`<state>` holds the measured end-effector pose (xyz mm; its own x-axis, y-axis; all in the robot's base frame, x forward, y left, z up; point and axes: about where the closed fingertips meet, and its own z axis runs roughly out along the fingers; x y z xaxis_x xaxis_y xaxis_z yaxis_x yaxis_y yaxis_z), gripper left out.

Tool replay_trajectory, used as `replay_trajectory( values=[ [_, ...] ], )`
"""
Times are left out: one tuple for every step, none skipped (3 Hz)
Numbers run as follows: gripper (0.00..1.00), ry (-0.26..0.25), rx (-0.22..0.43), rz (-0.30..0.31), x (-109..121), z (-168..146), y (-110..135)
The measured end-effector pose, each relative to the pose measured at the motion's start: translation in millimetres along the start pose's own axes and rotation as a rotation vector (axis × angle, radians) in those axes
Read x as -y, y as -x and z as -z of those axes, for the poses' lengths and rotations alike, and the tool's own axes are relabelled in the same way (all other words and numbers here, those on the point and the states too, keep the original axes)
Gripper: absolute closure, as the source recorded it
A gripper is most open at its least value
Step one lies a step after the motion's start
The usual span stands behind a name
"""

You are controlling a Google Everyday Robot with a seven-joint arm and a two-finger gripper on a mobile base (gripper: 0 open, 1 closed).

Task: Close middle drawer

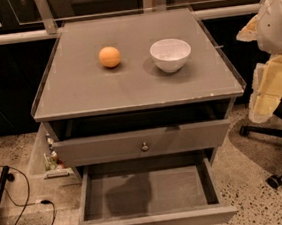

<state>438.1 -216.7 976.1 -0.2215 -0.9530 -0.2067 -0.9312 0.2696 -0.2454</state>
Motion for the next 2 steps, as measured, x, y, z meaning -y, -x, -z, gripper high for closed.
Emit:
replay_trajectory(
  values=[
    [0.0, 0.0, 0.0, 0.0, 0.0, -0.1, 0.0],
    [0.0, 0.01, 0.005, 0.006, -3.8, -7.7, -3.8]
  ],
)
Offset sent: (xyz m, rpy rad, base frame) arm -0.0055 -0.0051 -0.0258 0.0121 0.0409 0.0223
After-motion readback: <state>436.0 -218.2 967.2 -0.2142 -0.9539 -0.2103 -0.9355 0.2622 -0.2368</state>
